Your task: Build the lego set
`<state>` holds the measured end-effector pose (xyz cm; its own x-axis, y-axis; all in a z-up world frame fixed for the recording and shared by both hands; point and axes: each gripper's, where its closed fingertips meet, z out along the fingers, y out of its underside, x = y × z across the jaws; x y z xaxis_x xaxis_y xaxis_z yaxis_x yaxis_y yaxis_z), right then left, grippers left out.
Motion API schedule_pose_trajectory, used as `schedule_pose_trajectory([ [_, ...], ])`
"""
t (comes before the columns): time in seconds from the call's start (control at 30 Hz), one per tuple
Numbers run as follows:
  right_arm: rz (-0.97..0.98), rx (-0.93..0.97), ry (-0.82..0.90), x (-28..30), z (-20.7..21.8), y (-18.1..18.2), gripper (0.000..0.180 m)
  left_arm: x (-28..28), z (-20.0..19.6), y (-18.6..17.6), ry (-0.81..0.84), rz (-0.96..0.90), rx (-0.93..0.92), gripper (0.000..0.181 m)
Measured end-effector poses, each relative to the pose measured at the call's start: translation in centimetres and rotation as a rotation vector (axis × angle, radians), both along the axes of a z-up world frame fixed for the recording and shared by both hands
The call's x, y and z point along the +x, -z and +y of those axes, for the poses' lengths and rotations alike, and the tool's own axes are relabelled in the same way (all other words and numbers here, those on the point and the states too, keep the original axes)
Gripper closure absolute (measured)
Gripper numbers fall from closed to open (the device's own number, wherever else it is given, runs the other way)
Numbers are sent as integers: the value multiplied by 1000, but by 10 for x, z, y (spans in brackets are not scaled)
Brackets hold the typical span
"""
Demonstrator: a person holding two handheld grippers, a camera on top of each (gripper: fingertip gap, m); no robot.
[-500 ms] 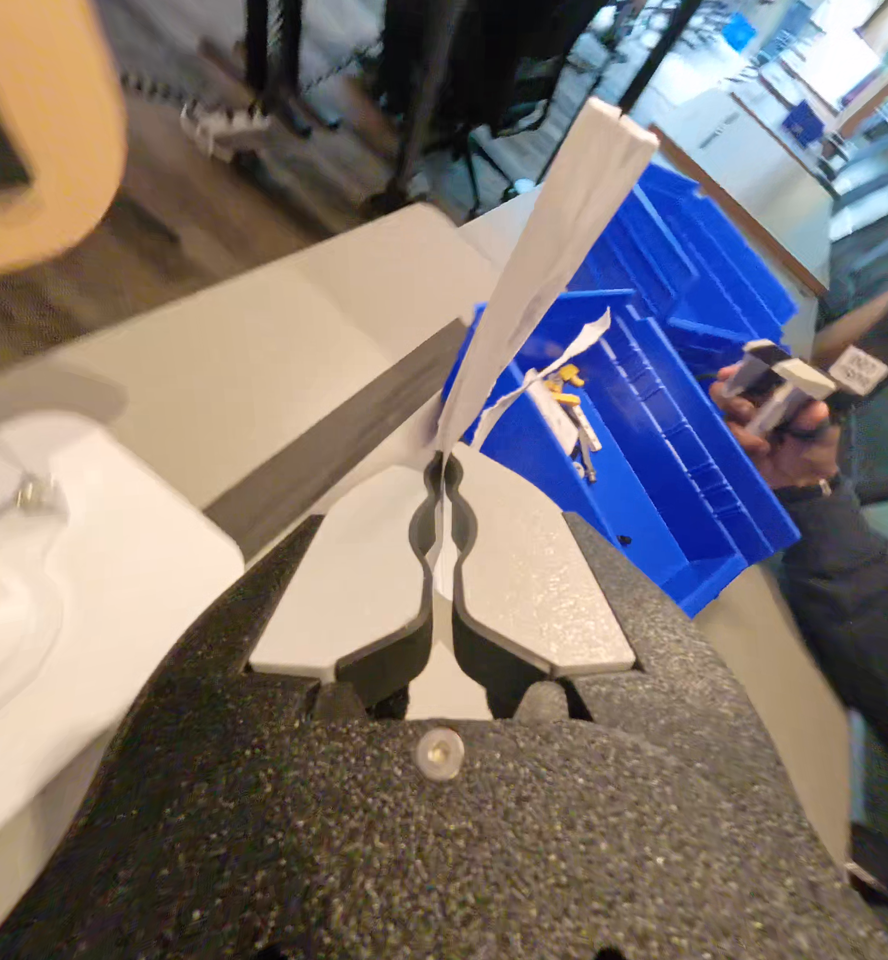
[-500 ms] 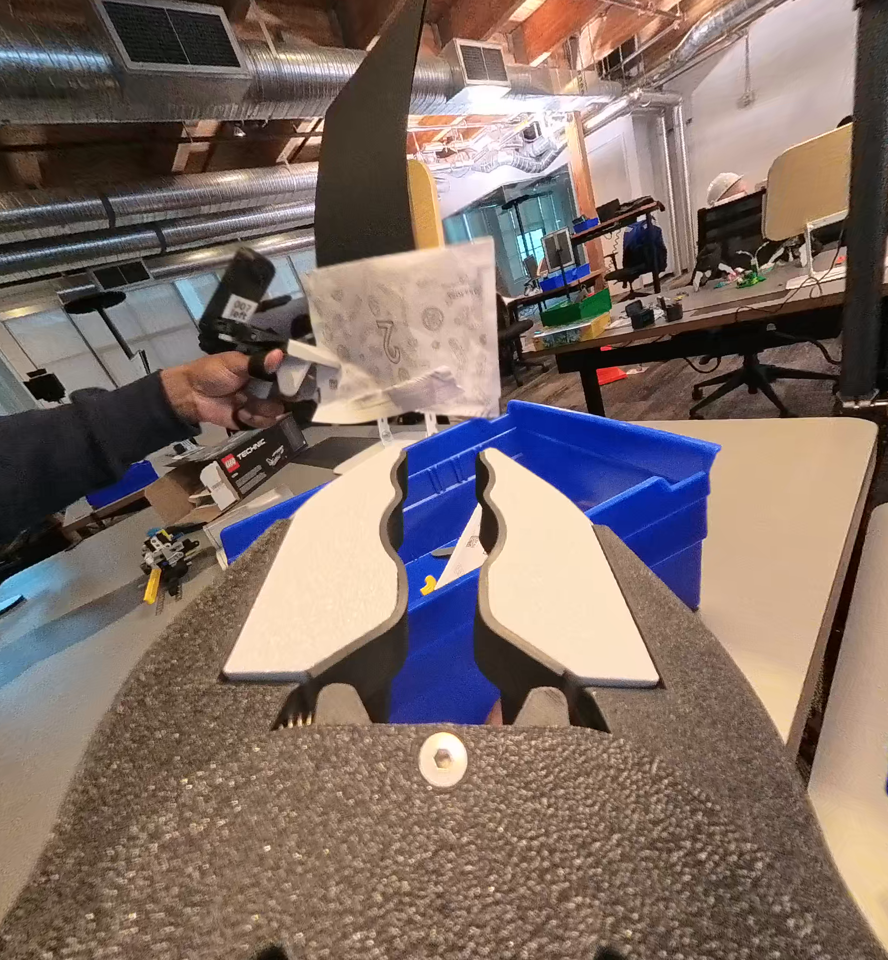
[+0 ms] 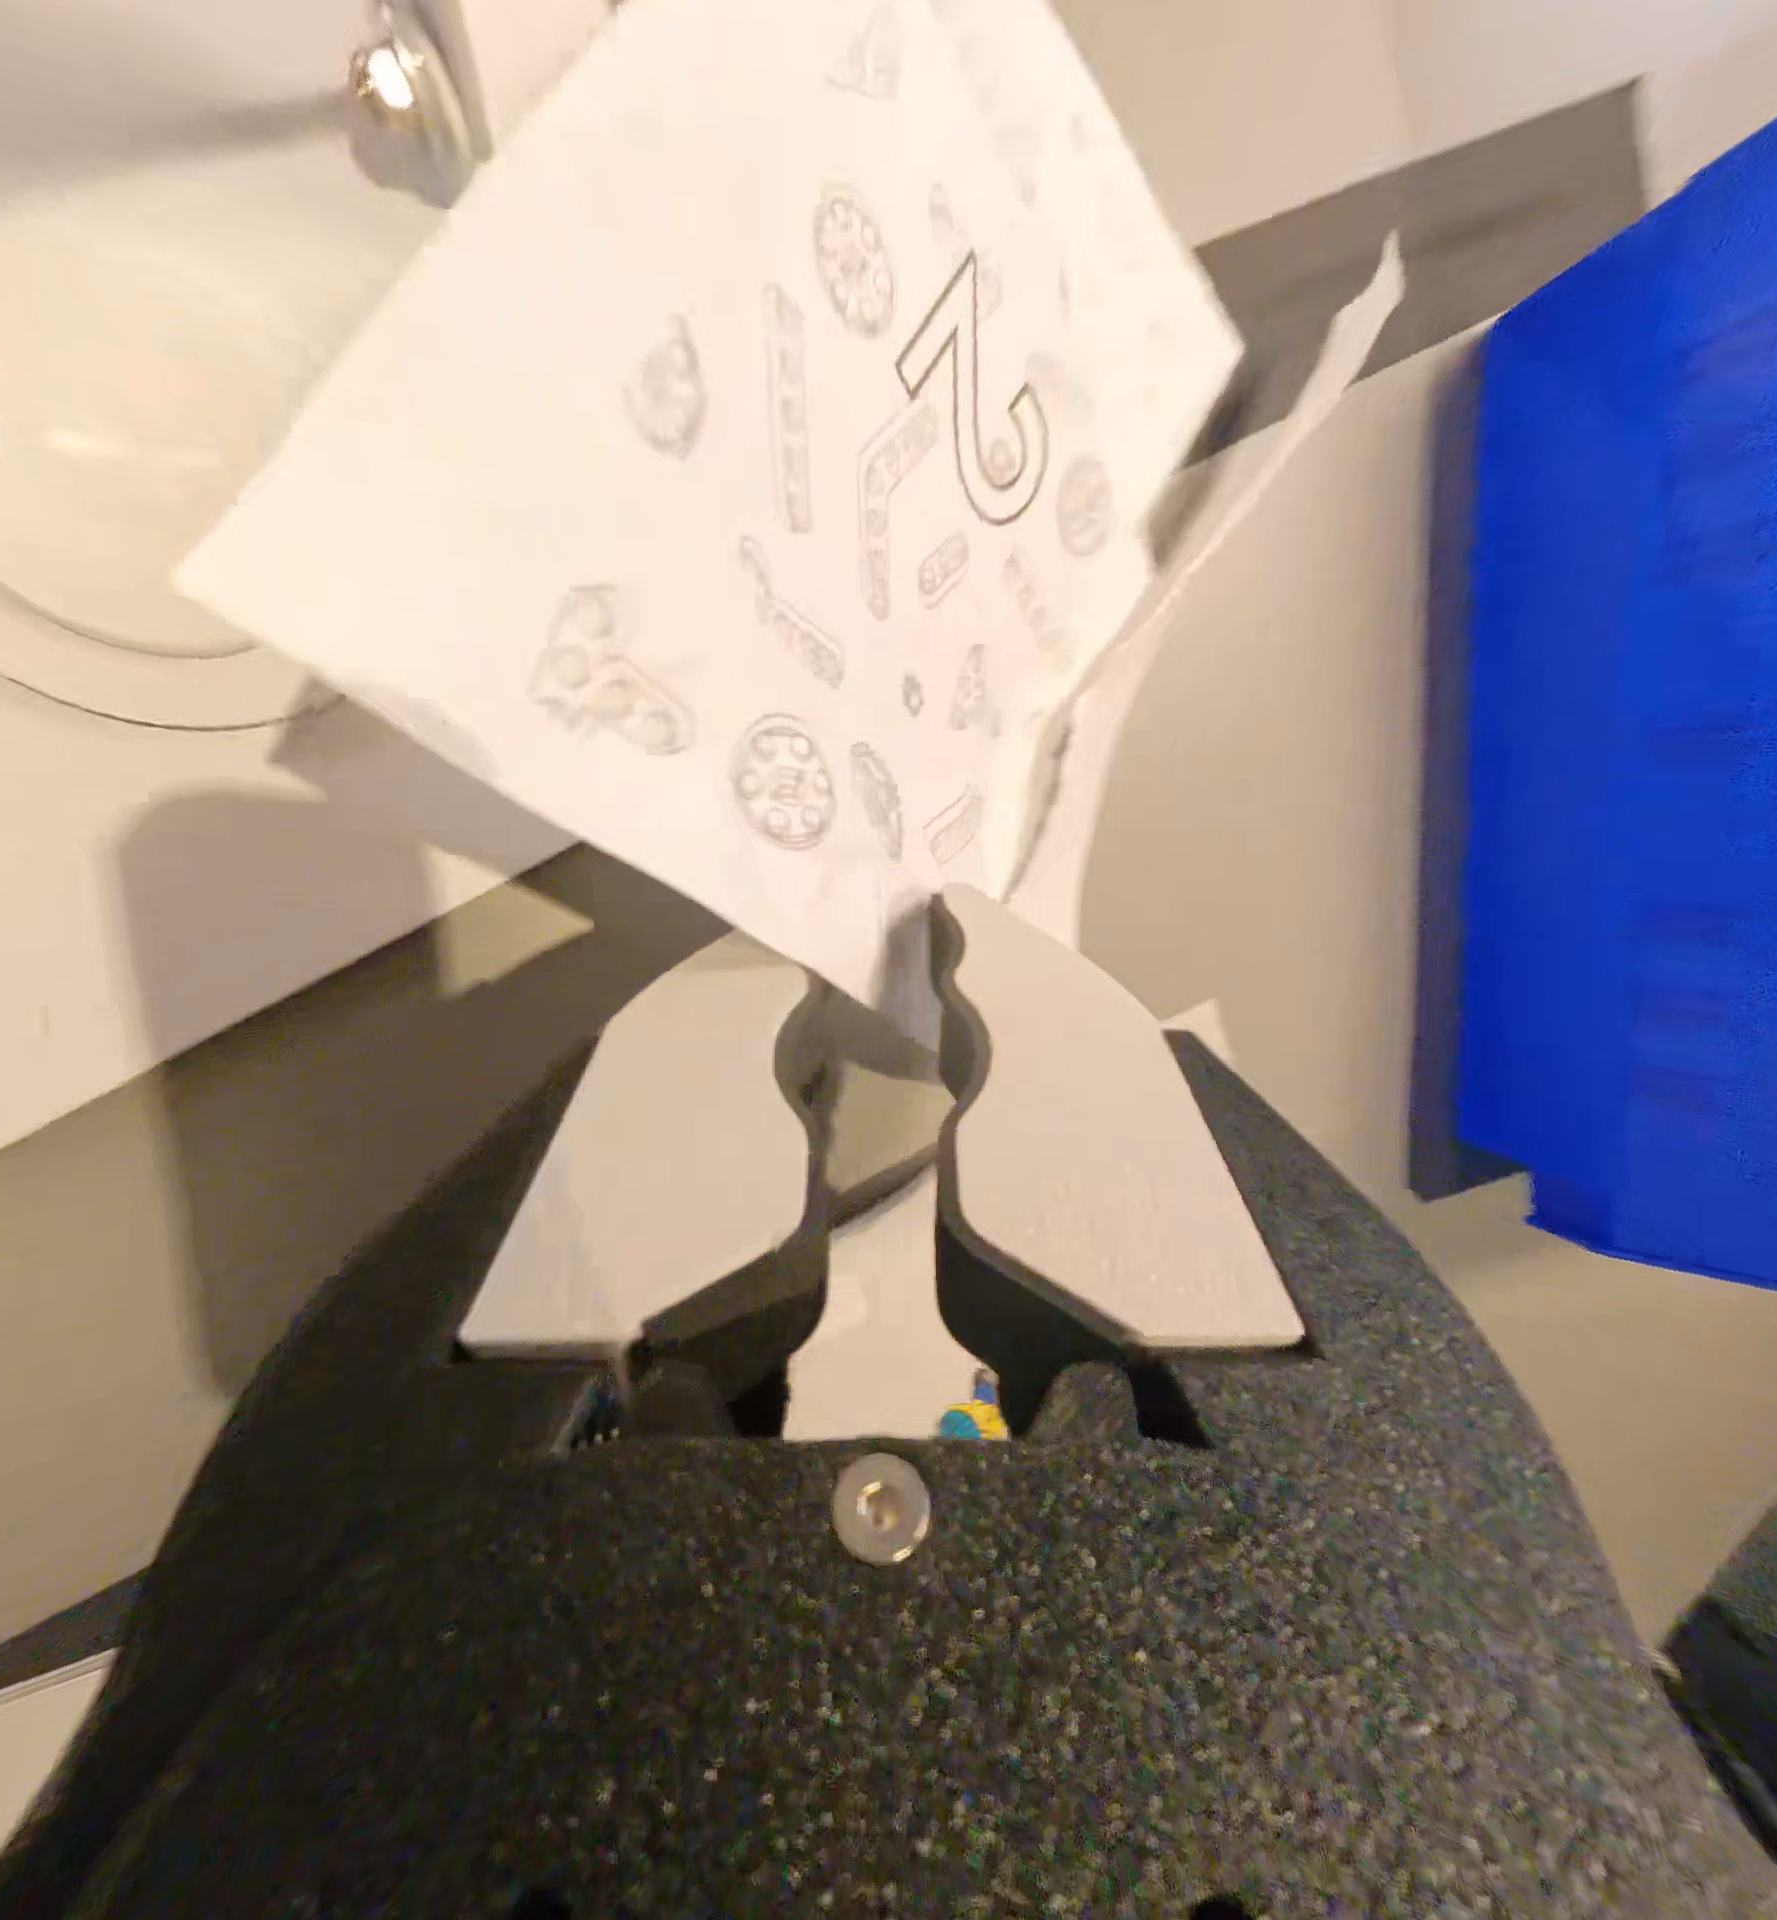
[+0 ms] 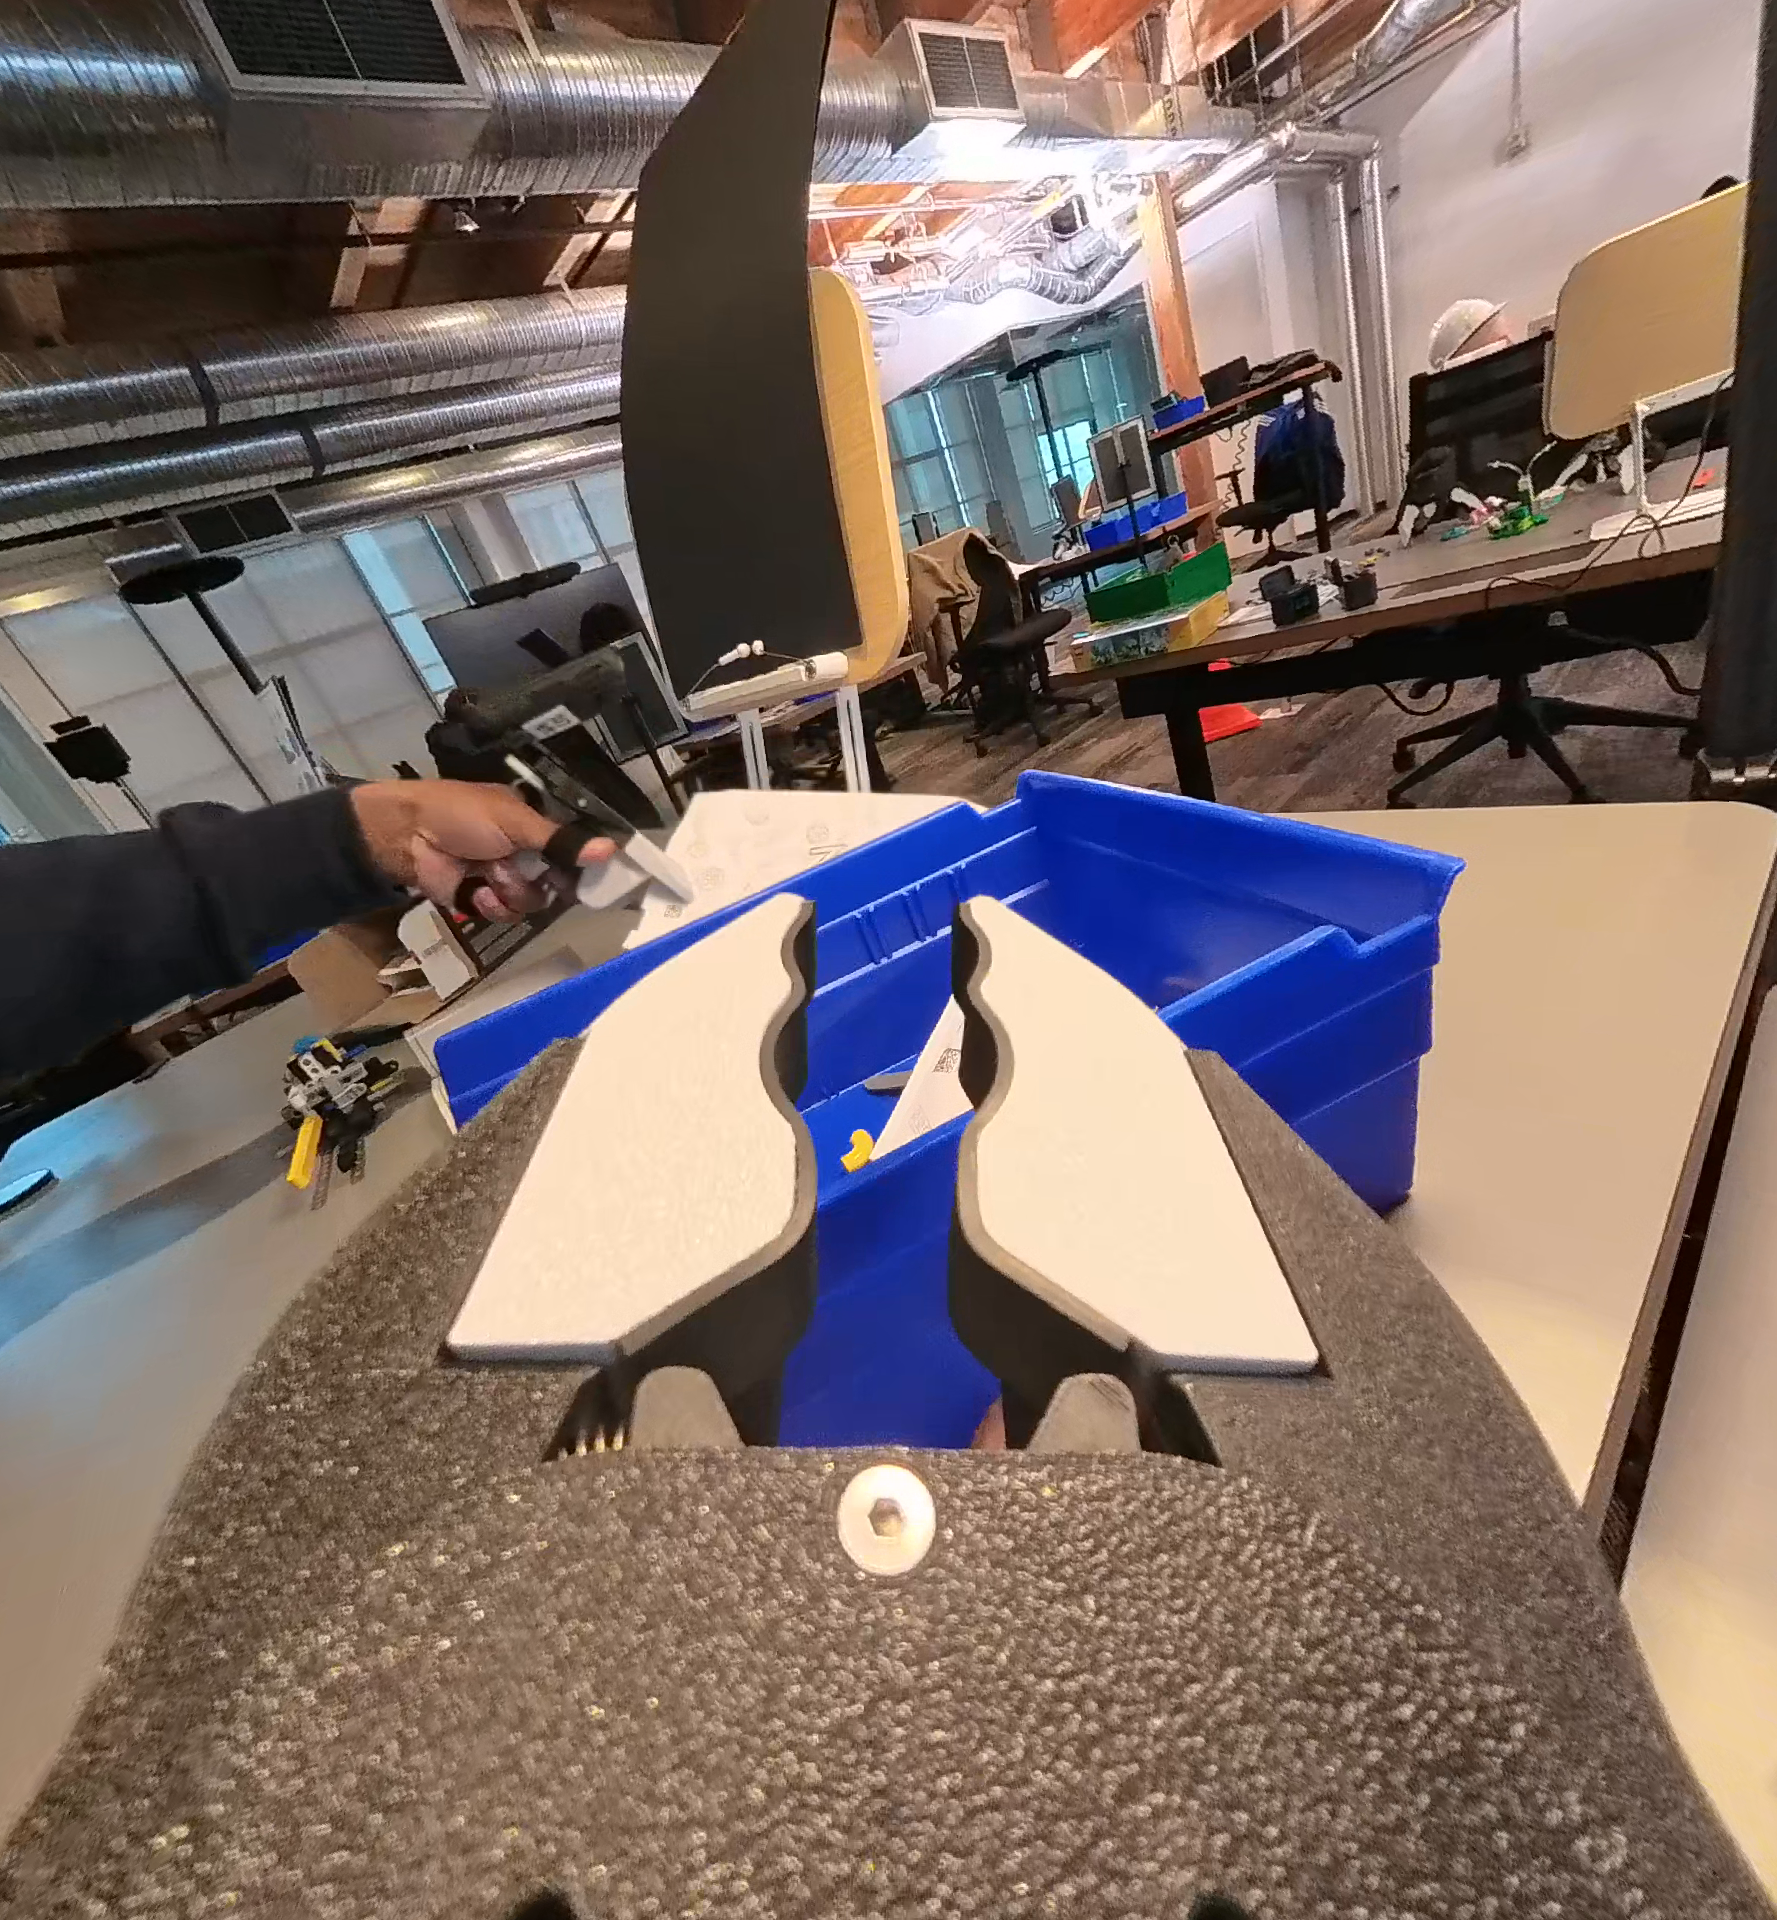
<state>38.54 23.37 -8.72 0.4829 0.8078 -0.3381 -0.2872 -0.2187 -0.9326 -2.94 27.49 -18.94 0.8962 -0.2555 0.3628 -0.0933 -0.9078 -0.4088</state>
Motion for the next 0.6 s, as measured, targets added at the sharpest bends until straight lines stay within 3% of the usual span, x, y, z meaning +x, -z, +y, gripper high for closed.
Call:
schedule_pose_trajectory([
  [0.2,-12,-4,-3,-1,0,3,155,-34,24,3,99,349,155,127],
  [0.37,-36,-6,-6,-3,1,6,155,-47,27,-26,160,574,330,122],
  [0.5,-46,1,-11,-5,0,5,154,-22,20,-64,235,654,492,122],
  [0.6,-52,1,-15,-8,0,6,155,42,6,-89,428,633,601,124],
])
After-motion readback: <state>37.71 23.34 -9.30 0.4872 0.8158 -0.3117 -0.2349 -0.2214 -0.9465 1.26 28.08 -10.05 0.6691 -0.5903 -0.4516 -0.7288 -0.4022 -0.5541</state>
